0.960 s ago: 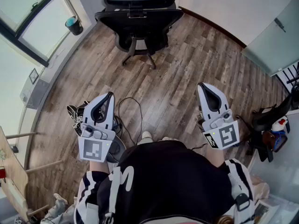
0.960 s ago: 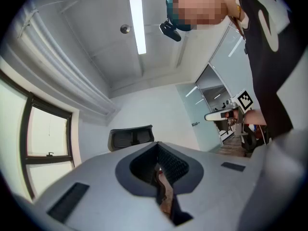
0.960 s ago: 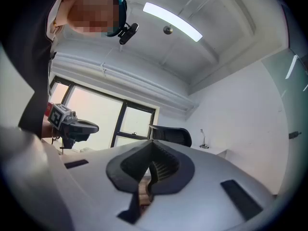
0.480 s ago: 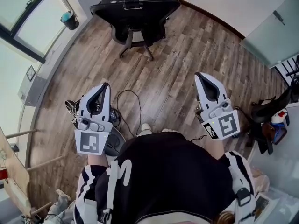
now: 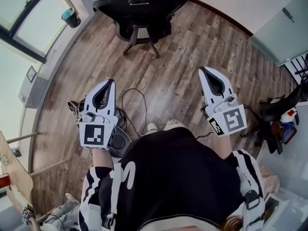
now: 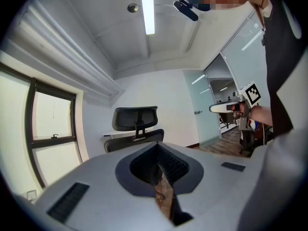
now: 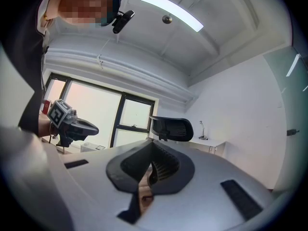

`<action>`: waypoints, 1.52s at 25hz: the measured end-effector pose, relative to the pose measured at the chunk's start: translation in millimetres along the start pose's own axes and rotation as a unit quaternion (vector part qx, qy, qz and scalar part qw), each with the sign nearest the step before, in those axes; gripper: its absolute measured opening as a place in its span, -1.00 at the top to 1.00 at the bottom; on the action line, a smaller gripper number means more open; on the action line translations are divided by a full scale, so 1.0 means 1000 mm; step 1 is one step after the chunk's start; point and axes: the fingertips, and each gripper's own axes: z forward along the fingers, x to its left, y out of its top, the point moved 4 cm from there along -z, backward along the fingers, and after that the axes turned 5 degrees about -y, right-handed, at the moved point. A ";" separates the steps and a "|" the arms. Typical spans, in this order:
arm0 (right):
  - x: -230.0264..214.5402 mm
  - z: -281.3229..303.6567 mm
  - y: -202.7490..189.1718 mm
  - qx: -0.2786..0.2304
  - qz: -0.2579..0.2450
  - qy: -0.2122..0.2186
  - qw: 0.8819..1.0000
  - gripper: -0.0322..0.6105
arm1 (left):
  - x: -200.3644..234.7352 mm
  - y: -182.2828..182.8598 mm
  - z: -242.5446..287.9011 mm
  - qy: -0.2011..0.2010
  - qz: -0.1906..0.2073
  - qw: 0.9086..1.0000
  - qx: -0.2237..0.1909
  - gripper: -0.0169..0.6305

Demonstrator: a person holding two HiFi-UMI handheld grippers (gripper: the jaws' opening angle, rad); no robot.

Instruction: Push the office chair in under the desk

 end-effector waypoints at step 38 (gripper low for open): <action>-0.114 0.224 -0.038 0.025 0.035 0.024 0.999 0.87 | 0.158 0.007 0.187 0.045 -0.064 0.997 -0.021 0.92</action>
